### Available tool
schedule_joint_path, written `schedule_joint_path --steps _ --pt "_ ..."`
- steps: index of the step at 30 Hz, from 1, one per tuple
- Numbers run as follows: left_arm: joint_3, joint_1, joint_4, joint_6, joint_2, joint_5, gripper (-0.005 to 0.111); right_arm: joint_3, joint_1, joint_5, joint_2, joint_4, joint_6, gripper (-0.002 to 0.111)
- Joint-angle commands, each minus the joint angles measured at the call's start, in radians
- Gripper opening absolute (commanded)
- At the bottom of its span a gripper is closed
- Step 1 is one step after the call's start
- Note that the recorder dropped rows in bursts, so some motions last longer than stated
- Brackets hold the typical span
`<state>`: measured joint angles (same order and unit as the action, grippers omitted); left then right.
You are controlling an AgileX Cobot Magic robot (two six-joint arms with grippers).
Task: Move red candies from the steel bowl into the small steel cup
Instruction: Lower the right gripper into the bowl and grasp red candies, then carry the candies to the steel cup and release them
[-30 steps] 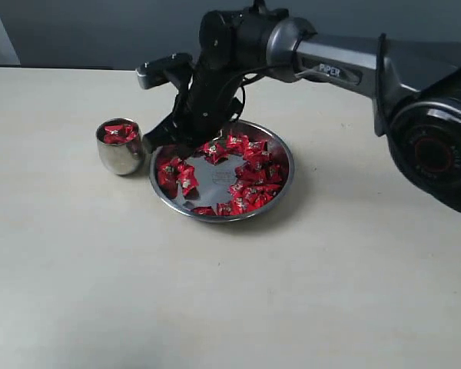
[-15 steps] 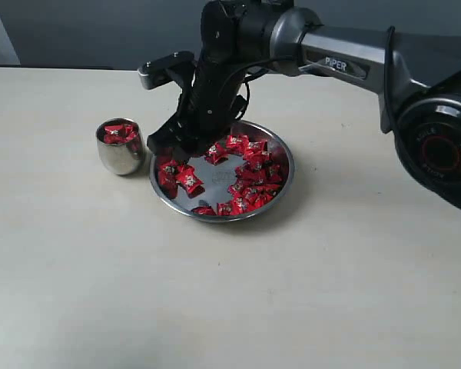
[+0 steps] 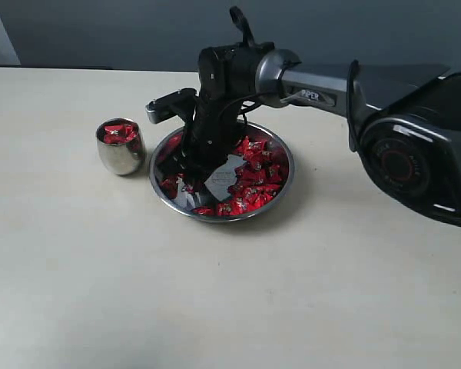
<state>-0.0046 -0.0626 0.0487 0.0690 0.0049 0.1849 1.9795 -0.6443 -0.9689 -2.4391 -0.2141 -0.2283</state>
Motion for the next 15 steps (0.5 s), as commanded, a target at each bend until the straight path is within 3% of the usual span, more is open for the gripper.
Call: schedule_joint_path --steps 1,6,15 --pt "0.005 0.001 -0.006 -0.002 -0.005 -0.005 0.002 0.001 0.004 -0.017 0.021 0.006 0.005 0.001" --pt "0.005 0.001 -0.006 -0.002 -0.005 -0.005 0.002 0.001 0.004 0.007 0.090 0.005 0.024 -0.001" --pt "0.005 0.001 -0.006 -0.002 -0.005 -0.005 0.002 0.001 0.002 0.254 0.154 -0.180 0.017 -0.001"
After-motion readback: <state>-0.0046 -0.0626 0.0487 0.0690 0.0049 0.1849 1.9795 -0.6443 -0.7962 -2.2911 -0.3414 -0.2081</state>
